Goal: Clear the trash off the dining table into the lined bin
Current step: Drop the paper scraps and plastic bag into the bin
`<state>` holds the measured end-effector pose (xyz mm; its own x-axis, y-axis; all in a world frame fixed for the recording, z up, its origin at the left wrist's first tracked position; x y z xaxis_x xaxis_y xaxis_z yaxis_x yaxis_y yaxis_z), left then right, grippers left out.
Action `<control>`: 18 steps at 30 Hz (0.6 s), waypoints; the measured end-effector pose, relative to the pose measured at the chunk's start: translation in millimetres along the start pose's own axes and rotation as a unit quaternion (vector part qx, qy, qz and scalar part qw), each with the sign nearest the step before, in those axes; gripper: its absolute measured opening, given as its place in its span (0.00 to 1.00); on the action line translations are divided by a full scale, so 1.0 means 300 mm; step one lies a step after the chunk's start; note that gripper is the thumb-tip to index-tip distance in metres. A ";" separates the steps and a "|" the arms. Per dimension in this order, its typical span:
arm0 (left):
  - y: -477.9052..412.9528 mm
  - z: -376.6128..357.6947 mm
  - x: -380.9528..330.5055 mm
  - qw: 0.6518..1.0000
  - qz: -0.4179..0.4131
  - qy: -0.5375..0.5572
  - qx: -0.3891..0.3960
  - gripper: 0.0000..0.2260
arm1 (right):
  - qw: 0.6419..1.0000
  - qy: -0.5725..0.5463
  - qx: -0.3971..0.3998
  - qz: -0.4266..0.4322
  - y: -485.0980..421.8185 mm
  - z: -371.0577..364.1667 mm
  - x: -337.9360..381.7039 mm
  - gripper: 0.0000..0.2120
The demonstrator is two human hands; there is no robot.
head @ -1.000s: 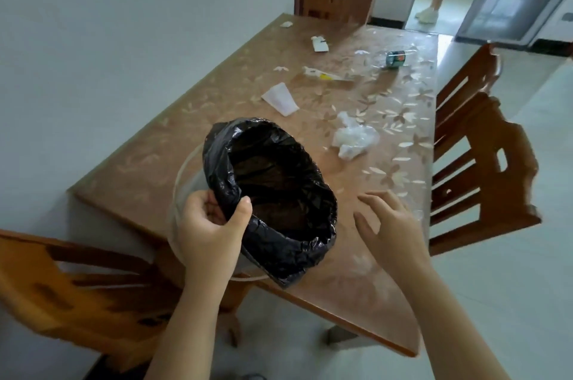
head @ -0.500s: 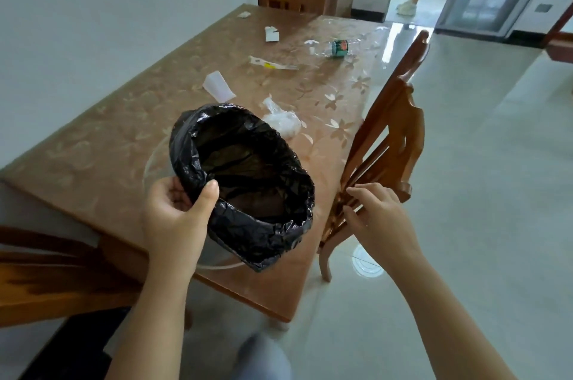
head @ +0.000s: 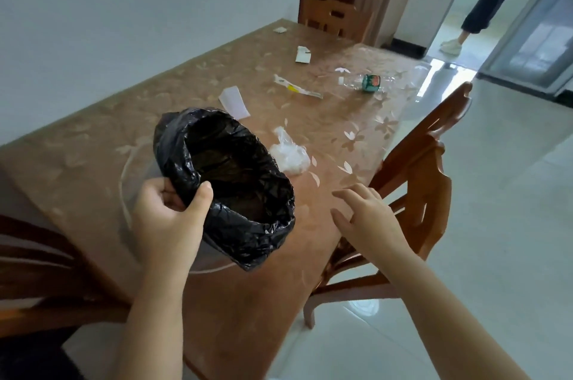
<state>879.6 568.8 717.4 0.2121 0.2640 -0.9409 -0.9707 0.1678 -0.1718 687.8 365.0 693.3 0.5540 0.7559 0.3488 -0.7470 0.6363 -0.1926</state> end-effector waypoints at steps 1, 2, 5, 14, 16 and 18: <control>0.002 -0.009 -0.001 1.000 0.004 0.001 -0.002 0.14 | 1.000 -0.007 0.004 0.004 -0.026 -0.008 -0.008 0.15; 0.003 -0.016 -0.002 1.000 0.008 0.002 -0.005 0.14 | 1.000 -0.012 0.010 0.009 -0.053 -0.019 -0.013 0.15; 0.011 -0.025 -0.007 0.999 0.021 0.006 -0.026 0.12 | 0.999 -0.027 0.030 0.031 -0.128 -0.057 -0.022 0.15; 0.079 -0.075 -0.036 0.990 0.037 -0.029 -0.130 0.10 | 0.989 -0.055 0.086 0.107 -0.402 -0.170 -0.122 0.15; 0.109 -0.109 -0.046 0.984 0.050 -0.047 -0.166 0.09 | 0.984 -0.064 0.107 0.125 -0.481 -0.197 -0.174 0.15; 0.145 -0.155 -0.062 0.975 0.061 -0.070 -0.201 0.09 | 0.979 -0.085 0.134 0.131 -0.560 -0.225 -0.225 0.16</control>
<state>828.2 526.9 713.7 0.0789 0.3901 -0.9174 -0.9493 -0.2516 -0.1887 800.8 217.5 640.1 0.2781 0.8373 0.4708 -0.9375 0.3433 -0.0568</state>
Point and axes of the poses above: each hand's wrist, its own y-axis away from the middle knuckle, its own z-axis out of the back of the hand, x = y × z, the point moved 4 cm from there along -y, towards the middle knuckle, and after that the axes turned 2 degrees about z, right-handed, at the moved point
